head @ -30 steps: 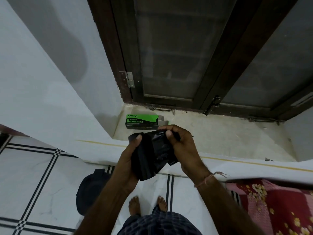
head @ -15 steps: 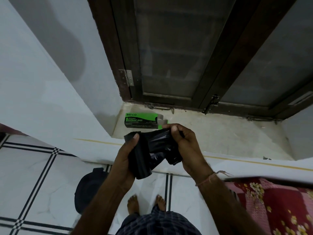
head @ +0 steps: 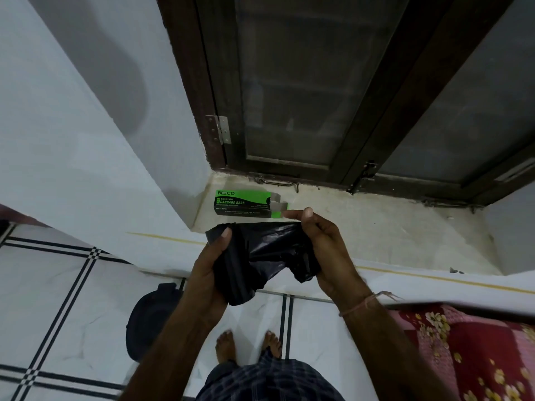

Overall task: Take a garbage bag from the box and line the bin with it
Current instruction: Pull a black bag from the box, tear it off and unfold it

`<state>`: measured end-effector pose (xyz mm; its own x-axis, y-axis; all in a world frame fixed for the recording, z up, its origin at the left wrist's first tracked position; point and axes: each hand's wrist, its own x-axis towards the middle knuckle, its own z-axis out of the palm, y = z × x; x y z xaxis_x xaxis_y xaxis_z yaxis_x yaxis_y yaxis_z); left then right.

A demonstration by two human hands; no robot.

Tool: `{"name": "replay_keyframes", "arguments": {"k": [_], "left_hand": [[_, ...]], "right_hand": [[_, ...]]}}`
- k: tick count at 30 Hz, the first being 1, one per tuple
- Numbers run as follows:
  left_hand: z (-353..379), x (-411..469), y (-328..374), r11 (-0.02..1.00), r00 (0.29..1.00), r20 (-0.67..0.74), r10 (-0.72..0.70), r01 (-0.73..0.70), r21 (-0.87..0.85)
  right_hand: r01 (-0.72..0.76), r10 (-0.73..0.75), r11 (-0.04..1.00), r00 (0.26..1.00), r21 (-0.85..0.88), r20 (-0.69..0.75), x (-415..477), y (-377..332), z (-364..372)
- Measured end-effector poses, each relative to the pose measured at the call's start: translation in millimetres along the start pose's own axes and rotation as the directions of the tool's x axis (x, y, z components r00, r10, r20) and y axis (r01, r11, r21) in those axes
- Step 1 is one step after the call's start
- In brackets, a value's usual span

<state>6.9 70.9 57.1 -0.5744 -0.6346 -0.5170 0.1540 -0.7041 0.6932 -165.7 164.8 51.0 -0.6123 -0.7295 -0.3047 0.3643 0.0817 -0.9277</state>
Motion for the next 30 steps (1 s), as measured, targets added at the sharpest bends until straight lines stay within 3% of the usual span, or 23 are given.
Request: {"name": "replay_keyframes", "arguments": {"k": [6,9,12,16,20,23,25,30], "left_hand": [[4,0,-1,1.0,1.0,0.025,-0.005,0.005,-0.006],[6,-1,-1,1.0,0.998,0.057,0.004,-0.004,0.011],[7,-2,-2,1.0,0.999,0.04,-0.019,0.018,0.022],[9,-3,-3,0.999,0.997,0.064,-0.051,0.051,-0.001],[10,-3,-6,0.997,0.996,0.049,-0.068,0.066,0.031],[10,-3,-9,0.996,0.996,0.05,-0.078,0.075,0.053],[9,-2,-10,0.997,0.997,0.038,-0.068,0.066,0.039],[11,0,-8,0.995,0.994,0.05,-0.093,0.094,-0.017]], "right_hand": [[-0.003,0.049,0.963,0.986,-0.27,0.162,-3,-9,4],[-0.015,0.058,0.937,0.992,-0.349,0.112,-4,-3,8],[-0.098,0.122,0.967,0.989,-0.233,0.087,-3,-1,8],[-0.048,0.052,0.976,0.999,-0.212,0.013,3,6,11],[-0.138,0.138,0.99,0.99,0.002,0.007,-3,1,19],[-0.118,0.129,0.989,0.984,-0.088,0.125,-7,-3,21],[-0.085,0.098,0.987,0.991,-0.135,0.096,-5,1,23],[-0.108,0.109,0.994,0.993,-0.033,0.042,-1,8,19]]}}
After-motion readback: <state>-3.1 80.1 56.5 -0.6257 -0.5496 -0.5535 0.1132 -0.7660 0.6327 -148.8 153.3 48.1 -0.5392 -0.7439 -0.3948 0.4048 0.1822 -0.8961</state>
